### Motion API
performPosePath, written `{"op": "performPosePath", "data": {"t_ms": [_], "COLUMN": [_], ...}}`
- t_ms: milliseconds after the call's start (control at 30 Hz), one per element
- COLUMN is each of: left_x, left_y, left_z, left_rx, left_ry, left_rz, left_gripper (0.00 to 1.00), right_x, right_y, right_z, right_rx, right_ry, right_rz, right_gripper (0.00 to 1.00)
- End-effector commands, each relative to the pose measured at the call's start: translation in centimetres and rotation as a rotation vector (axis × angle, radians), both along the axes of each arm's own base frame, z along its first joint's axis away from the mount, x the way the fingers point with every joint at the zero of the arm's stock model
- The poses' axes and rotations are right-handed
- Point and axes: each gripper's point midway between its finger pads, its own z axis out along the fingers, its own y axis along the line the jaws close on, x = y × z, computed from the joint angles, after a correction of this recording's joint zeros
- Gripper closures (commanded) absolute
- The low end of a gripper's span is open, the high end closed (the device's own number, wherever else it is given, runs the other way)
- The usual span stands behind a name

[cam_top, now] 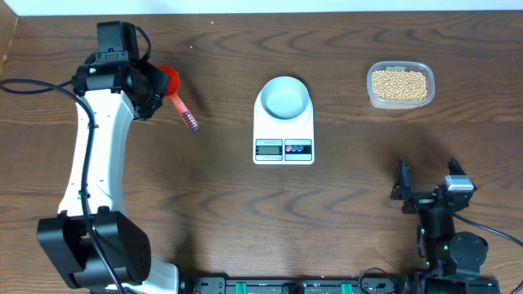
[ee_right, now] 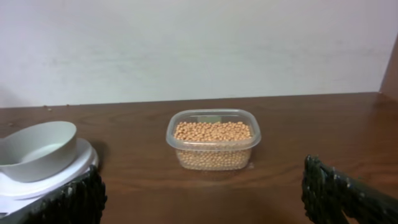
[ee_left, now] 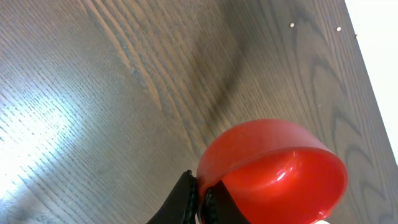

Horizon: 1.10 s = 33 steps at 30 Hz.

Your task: Scoop item into bowl and weigh 50g on scale

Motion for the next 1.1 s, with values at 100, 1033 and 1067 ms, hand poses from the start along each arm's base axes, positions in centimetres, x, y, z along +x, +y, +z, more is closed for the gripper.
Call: {"op": "performPosePath", "data": {"t_ms": [100, 1033, 1067], "left_x": [0.0, 2.0, 2.1], "left_y": [0.0, -7.1, -7.3], "left_z": [0.9, 3.6, 3.7], "left_rx": [-0.051, -0.489, -0.494], "left_ry": [-0.025, -0.102, -0.104], "left_rz": [0.088, 0.041, 0.044], "left_gripper": [0.93, 0.93, 0.93], "right_x": [0.1, 11.7, 12.3], "right_y": [0.5, 13.1, 13.4], "right_z": [5.9, 12.8, 12.3], "right_rx": [0.029, 0.525, 0.554], "right_ry": [0.065, 0.428, 0.447], "right_rz": [0.024, 0.923, 0.883], "right_gripper": [0.01, 0.08, 0.09]}}
